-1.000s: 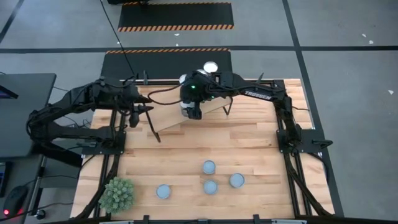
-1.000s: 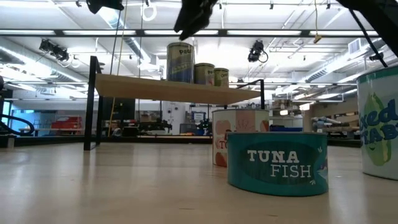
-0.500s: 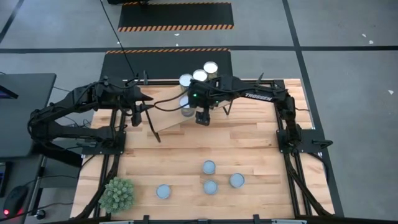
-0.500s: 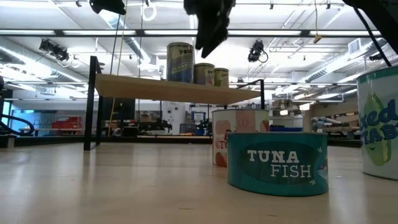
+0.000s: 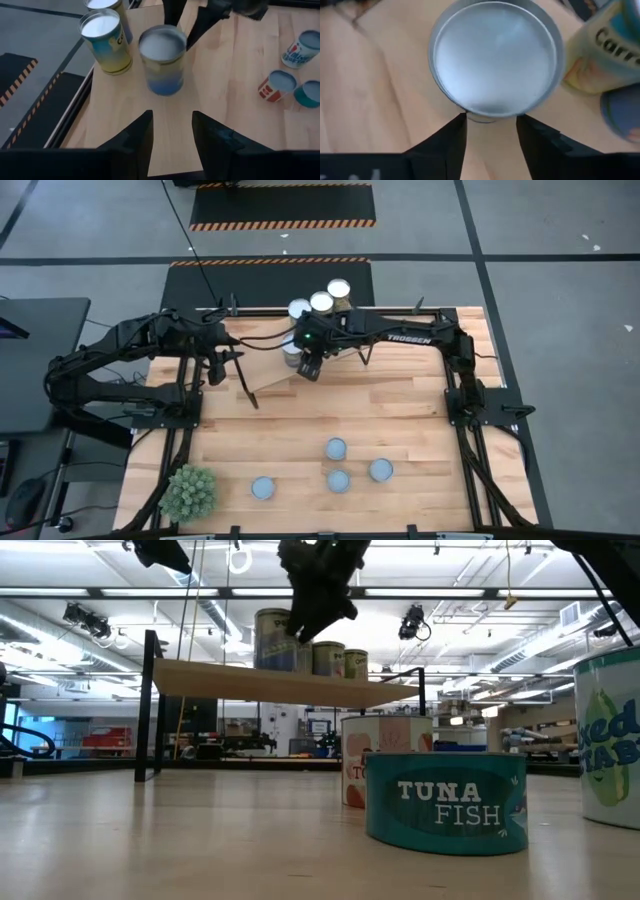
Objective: Pick and place cans onto a shelf
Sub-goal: Put the large canned peas on the shelf
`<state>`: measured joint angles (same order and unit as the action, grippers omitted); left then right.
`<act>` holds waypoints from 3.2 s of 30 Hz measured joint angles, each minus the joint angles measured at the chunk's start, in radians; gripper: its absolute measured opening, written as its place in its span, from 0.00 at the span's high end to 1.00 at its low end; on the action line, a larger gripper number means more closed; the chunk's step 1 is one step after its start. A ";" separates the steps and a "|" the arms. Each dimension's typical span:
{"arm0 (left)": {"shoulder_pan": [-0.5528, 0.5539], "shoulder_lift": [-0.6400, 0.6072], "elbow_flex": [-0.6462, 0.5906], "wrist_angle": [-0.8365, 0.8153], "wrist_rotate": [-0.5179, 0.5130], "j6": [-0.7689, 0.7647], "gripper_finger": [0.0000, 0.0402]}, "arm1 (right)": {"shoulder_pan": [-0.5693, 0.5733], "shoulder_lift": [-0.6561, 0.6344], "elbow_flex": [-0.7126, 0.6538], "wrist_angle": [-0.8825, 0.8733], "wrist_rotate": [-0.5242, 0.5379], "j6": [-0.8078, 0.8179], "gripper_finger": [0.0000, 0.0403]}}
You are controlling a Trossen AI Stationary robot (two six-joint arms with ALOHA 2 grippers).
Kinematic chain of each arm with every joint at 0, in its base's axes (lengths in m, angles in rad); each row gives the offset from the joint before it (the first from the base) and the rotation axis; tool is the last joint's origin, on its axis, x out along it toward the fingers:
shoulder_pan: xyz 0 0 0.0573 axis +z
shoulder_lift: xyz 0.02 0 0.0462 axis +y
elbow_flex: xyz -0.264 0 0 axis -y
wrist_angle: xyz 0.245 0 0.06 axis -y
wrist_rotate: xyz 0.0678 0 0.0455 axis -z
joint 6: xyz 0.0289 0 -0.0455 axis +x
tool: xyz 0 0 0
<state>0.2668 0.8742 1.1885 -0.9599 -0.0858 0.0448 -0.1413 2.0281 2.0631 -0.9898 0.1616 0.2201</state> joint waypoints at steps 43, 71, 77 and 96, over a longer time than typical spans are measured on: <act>0.001 0.043 -0.030 -0.042 -0.033 -0.104 0.65 | -0.055 0.044 -0.148 0.499 -0.109 0.049 0.58; 0.219 0.175 -0.327 0.395 0.029 0.019 0.42 | -0.025 0.018 0.197 -0.108 -0.020 -0.011 0.58; 0.230 0.256 -0.327 0.423 0.009 -0.017 0.42 | -0.025 0.017 0.210 -0.150 -0.021 -0.014 0.58; 0.224 0.293 -0.327 0.549 -0.029 -0.166 0.42 | -0.030 -0.003 0.210 -0.166 -0.022 -0.040 0.58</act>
<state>0.4906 1.1667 0.8619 -0.4106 -0.1144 -0.1207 -0.1715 2.0247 2.2734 -1.1561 0.1391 0.1799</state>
